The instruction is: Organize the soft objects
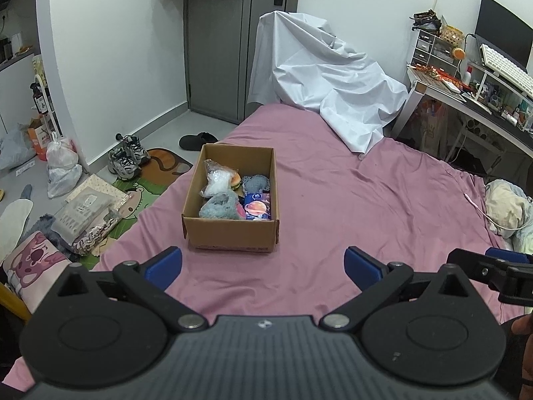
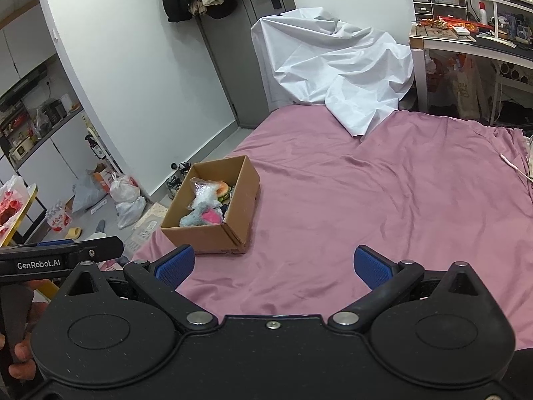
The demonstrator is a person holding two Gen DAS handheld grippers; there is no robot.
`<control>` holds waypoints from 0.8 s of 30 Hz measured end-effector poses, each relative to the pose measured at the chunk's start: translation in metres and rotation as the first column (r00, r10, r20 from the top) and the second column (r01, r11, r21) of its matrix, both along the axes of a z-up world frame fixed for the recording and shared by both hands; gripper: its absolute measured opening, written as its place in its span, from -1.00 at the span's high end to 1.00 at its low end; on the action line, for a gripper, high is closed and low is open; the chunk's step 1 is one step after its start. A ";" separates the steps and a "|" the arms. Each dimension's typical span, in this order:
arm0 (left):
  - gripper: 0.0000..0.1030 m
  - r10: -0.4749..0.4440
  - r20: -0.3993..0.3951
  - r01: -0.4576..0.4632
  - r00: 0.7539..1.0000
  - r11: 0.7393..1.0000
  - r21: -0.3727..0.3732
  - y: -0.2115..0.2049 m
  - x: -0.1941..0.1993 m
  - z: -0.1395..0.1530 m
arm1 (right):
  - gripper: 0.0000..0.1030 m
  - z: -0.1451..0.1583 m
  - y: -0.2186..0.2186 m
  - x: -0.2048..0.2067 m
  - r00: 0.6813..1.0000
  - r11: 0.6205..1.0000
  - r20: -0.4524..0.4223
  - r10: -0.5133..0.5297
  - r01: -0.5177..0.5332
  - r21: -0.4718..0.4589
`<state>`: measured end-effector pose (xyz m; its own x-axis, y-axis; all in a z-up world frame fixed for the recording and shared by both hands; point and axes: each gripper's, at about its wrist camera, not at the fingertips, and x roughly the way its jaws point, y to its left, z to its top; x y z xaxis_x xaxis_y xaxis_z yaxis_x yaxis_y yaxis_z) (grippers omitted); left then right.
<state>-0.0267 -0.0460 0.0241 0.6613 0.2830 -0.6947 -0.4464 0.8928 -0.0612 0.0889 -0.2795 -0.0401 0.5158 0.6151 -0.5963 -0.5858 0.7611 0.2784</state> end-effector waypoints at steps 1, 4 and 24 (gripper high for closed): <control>-0.99 0.002 0.001 -0.002 1.000 1.000 0.000 0.000 0.000 0.000 | -1.00 0.000 0.000 0.000 1.000 1.000 -0.001 0.001 -0.001 -0.001; -0.99 0.004 -0.001 -0.004 1.000 1.000 0.001 0.002 0.001 0.001 | -1.00 -0.001 0.001 -0.001 1.000 1.000 -0.002 0.006 -0.006 -0.003; -0.99 -0.007 -0.002 0.007 1.000 1.000 0.004 0.002 0.002 -0.004 | -1.00 -0.003 0.007 0.000 1.000 1.000 -0.006 0.013 -0.013 -0.007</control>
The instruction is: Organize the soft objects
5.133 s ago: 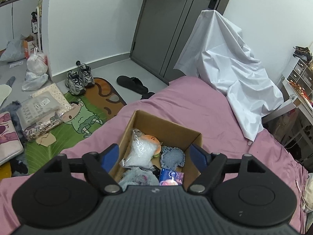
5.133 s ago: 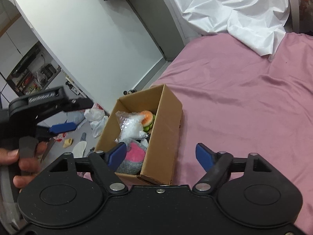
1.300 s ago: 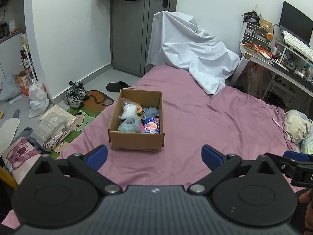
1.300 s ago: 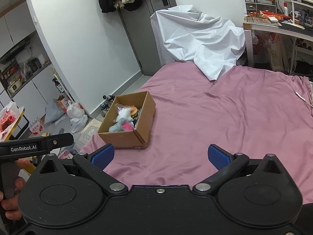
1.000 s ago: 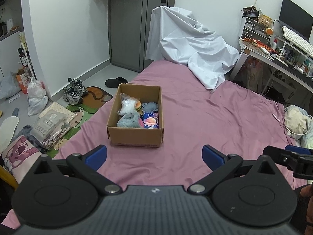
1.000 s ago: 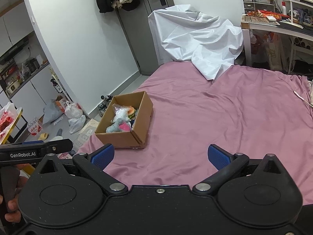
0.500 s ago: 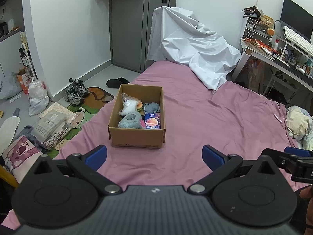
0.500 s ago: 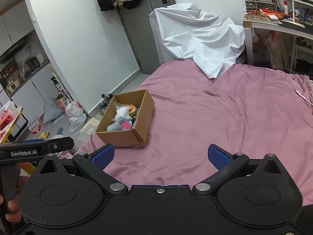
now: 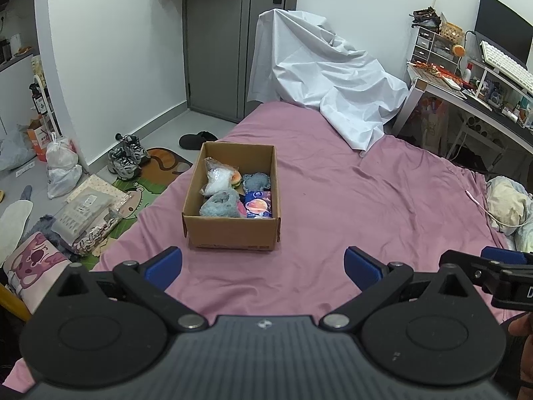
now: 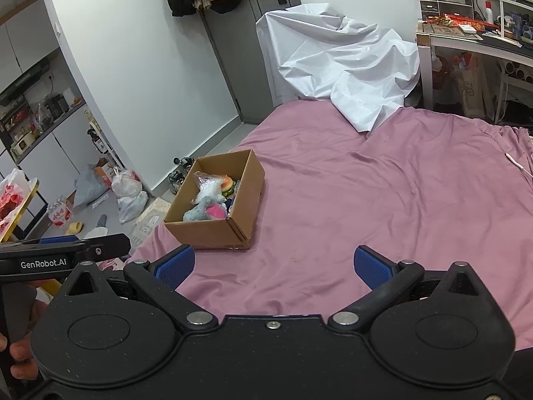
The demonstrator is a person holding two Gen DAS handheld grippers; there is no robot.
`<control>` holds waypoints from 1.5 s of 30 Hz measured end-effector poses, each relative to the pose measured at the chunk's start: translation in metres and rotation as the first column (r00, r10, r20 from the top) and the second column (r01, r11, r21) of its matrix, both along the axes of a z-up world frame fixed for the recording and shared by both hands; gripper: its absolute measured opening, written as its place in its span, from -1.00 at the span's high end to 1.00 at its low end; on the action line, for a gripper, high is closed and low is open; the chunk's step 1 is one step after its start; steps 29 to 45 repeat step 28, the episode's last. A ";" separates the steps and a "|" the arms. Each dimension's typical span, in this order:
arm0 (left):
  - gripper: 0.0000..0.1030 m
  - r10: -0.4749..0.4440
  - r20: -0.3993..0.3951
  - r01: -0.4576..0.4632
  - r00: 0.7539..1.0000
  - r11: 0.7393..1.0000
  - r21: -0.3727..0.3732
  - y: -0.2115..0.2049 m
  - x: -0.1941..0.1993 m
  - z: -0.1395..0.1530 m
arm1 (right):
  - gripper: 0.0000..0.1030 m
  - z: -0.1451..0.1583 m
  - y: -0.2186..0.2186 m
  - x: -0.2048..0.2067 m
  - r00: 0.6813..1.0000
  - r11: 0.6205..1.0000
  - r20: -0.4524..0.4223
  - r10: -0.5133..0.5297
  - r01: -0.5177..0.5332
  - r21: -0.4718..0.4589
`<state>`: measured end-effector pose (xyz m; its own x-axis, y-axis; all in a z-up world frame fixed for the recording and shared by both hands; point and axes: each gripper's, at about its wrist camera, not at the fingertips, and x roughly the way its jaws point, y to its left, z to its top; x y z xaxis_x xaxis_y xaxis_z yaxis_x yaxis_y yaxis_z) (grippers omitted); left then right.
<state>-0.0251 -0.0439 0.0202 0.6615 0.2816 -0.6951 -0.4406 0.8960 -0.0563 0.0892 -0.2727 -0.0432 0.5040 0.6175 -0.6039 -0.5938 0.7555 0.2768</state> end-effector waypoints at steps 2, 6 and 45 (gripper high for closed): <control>-0.99 -0.001 0.000 0.001 1.000 1.000 -0.002 0.000 0.000 -0.002 | -1.00 0.000 0.000 0.000 1.000 1.000 0.000 -0.001 0.001 0.000; -0.99 0.000 -0.003 0.000 1.000 1.000 -0.005 0.001 0.000 -0.003 | -1.00 0.000 0.000 0.000 1.000 1.000 0.001 -0.001 0.001 -0.001; -0.99 0.012 0.011 -0.011 1.000 1.000 -0.022 0.005 -0.003 -0.003 | -1.00 -0.005 0.007 0.001 1.000 1.000 -0.007 -0.013 0.013 -0.025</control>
